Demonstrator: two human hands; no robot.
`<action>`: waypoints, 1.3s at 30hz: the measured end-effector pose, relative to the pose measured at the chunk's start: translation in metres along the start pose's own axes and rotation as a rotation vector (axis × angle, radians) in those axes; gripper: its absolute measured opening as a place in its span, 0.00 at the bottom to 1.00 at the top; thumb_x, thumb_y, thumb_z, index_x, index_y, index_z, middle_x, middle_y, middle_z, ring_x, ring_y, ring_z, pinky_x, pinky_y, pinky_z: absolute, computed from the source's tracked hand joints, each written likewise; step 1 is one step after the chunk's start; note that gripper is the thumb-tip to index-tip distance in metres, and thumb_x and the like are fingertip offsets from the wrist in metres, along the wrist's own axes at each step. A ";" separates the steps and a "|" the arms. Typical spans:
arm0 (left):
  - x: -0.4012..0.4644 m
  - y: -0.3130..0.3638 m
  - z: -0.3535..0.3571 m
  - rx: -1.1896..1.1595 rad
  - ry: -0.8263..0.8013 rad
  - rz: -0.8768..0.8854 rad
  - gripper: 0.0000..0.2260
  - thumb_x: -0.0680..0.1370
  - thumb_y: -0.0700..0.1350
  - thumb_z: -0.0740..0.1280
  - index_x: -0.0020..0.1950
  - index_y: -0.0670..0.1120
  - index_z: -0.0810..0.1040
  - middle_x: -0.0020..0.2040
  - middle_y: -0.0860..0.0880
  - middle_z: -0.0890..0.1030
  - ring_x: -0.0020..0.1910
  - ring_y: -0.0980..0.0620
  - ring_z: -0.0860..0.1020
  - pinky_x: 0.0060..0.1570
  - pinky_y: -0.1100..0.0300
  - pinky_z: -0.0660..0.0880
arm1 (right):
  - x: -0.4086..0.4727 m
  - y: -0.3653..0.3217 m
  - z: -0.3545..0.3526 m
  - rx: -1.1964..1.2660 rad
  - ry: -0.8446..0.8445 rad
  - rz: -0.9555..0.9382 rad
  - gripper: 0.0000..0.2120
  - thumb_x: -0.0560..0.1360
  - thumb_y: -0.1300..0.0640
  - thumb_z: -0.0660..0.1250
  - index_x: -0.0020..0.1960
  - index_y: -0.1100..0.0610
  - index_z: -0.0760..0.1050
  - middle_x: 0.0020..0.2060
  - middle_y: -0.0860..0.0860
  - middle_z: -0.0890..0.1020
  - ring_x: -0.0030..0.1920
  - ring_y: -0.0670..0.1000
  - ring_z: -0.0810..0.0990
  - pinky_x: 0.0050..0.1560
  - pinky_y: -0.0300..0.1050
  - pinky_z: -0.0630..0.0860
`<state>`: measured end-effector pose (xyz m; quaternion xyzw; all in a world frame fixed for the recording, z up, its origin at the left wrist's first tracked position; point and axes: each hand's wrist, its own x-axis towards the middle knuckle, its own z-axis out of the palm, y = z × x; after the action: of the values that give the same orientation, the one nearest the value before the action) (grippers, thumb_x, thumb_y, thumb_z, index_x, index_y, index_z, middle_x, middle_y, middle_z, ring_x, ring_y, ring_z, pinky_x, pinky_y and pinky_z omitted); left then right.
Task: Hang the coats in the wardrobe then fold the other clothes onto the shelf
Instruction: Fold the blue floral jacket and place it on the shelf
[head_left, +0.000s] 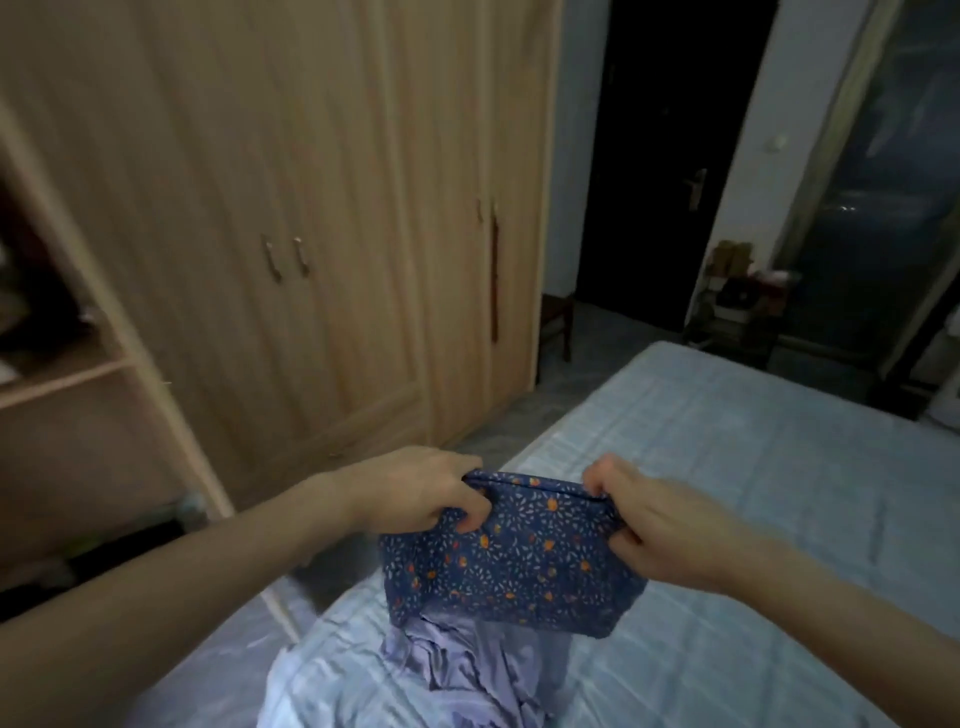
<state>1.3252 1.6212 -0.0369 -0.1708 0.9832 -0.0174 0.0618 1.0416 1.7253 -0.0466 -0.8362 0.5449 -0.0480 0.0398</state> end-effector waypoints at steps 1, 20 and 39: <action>-0.028 -0.007 -0.005 -0.009 -0.008 -0.055 0.14 0.65 0.40 0.60 0.47 0.54 0.74 0.50 0.51 0.71 0.47 0.48 0.74 0.41 0.49 0.72 | 0.016 -0.018 -0.005 -0.023 0.009 -0.096 0.16 0.72 0.56 0.60 0.54 0.42 0.58 0.52 0.42 0.65 0.41 0.49 0.73 0.41 0.46 0.67; -0.568 0.020 -0.005 0.116 -0.023 -0.942 0.06 0.74 0.51 0.64 0.50 0.54 0.76 0.51 0.51 0.70 0.47 0.49 0.73 0.46 0.54 0.72 | 0.279 -0.489 0.012 0.018 -0.001 -0.957 0.19 0.74 0.48 0.68 0.54 0.41 0.58 0.54 0.39 0.64 0.46 0.49 0.76 0.45 0.53 0.75; -0.750 -0.096 0.002 -0.233 -0.044 -1.584 0.14 0.77 0.48 0.69 0.60 0.47 0.76 0.49 0.52 0.77 0.53 0.49 0.76 0.48 0.59 0.69 | 0.482 -0.697 0.020 0.106 -0.101 -0.955 0.14 0.67 0.44 0.74 0.41 0.39 0.67 0.40 0.42 0.74 0.45 0.49 0.75 0.44 0.53 0.75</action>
<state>2.0583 1.7839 0.0535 -0.8237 0.5639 0.0502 0.0322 1.8702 1.5656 0.0342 -0.9910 0.0942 -0.0479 0.0824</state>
